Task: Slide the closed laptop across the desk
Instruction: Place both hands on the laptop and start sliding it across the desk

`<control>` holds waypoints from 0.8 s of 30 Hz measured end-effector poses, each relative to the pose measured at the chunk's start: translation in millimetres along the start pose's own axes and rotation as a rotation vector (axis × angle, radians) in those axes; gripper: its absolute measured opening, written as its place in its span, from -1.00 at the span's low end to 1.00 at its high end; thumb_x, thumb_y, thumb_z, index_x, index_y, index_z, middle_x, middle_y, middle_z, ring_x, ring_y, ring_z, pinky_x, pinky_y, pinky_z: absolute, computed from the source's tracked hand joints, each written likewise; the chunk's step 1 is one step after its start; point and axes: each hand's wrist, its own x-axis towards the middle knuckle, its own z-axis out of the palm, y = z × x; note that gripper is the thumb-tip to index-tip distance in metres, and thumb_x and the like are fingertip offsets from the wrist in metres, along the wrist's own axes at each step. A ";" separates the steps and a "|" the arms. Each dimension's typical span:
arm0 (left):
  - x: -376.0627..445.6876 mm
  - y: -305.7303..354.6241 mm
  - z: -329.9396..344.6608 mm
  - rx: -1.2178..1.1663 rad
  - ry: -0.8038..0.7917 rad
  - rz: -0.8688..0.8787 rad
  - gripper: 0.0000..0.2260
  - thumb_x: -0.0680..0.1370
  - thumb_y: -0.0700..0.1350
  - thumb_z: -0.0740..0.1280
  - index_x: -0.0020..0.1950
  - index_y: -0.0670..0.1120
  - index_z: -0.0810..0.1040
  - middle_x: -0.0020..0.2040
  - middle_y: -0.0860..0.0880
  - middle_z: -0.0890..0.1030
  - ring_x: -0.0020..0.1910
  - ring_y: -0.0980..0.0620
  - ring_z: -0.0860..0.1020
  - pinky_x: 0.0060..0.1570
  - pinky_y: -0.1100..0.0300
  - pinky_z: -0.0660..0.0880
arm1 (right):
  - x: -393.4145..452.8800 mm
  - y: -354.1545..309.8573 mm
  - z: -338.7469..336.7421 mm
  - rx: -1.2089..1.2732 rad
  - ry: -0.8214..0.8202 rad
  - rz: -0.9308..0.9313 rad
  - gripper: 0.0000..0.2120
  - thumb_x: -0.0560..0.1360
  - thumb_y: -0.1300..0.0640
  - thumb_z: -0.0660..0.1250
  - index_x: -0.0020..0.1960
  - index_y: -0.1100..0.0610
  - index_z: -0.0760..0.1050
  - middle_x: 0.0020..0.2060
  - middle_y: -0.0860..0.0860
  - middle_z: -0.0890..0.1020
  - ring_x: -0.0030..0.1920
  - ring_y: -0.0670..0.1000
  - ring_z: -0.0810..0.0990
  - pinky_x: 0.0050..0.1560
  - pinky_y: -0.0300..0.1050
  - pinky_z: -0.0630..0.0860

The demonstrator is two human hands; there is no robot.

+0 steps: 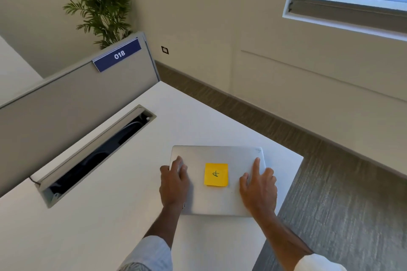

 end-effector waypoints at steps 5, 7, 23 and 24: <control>-8.9 -20.5 -25.0 0.031 0.031 0.009 -0.70 0.65 0.06 0.18 0.38 0.19 0.43 0.09 -0.04 0.38 -0.01 -0.13 0.55 -0.07 0.03 0.49 | -17.6 -18.6 2.5 0.024 -0.005 -0.039 -0.43 0.57 -0.11 0.17 0.50 0.11 0.20 0.04 0.17 0.39 -0.08 0.17 0.48 -0.26 0.04 0.53; -11.6 -30.2 -35.2 0.050 0.042 0.004 -0.69 0.65 0.07 0.16 0.39 0.20 0.42 0.07 -0.04 0.37 -0.03 -0.14 0.55 -0.09 0.02 0.51 | -25.3 -26.3 5.5 0.031 -0.010 -0.056 -0.43 0.57 -0.12 0.17 0.50 0.11 0.20 0.04 0.18 0.39 -0.07 0.17 0.49 -0.26 0.05 0.55; -49.9 -113.4 -125.8 0.080 0.143 -0.094 -0.65 0.66 0.07 0.14 0.45 0.16 0.38 0.10 -0.06 0.37 -0.01 -0.15 0.54 -0.07 0.00 0.48 | -108.8 -97.5 30.0 0.046 -0.062 -0.176 -0.40 0.56 -0.11 0.20 0.51 0.14 0.24 0.00 0.18 0.39 -0.08 0.18 0.49 -0.27 0.06 0.58; -52.4 -118.6 -131.1 0.080 0.149 -0.100 -0.65 0.66 0.07 0.14 0.46 0.15 0.38 0.11 -0.06 0.37 -0.01 -0.15 0.55 -0.05 0.00 0.48 | -113.7 -101.9 31.6 0.044 -0.064 -0.184 -0.40 0.56 -0.11 0.20 0.52 0.14 0.24 0.01 0.18 0.39 -0.07 0.18 0.49 -0.27 0.06 0.59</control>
